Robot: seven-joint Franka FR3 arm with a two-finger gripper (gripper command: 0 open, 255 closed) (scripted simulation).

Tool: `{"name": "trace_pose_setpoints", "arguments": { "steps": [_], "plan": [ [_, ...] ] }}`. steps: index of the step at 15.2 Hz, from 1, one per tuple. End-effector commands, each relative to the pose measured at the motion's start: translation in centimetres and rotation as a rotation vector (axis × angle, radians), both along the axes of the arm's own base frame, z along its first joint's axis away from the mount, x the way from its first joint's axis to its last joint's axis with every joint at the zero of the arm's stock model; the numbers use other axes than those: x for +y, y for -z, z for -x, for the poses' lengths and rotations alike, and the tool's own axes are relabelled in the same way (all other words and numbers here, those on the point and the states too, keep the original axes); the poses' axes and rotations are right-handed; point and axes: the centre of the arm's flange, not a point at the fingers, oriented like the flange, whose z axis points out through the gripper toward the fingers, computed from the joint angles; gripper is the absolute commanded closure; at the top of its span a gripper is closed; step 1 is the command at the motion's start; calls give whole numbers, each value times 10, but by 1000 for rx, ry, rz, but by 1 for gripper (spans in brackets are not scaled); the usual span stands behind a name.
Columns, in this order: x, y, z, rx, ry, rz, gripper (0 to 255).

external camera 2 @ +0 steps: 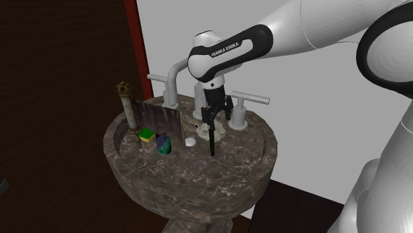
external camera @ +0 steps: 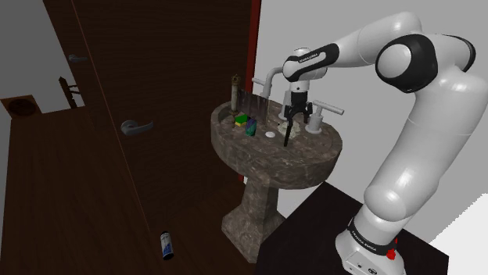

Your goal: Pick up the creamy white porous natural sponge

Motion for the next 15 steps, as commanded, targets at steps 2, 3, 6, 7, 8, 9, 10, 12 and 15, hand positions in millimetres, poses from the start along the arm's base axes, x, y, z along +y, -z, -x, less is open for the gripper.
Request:
{"name": "trace_pose_setpoints", "arguments": {
  "steps": [2,3,6,7,8,9,10,12,15],
  "plan": [
    [-3,11,0,26,4,-5,255],
    [-3,6,0,26,4,-5,255],
    [-3,-10,0,26,4,-5,255],
    [-3,-15,0,26,4,-5,255],
    [-3,-20,0,26,4,-5,255],
    [-3,-26,0,26,4,-5,255],
    [-3,-31,0,26,4,-5,255],
    [-3,-42,0,26,4,-5,255],
    [-3,-48,0,26,4,-5,255]
  ]
}}
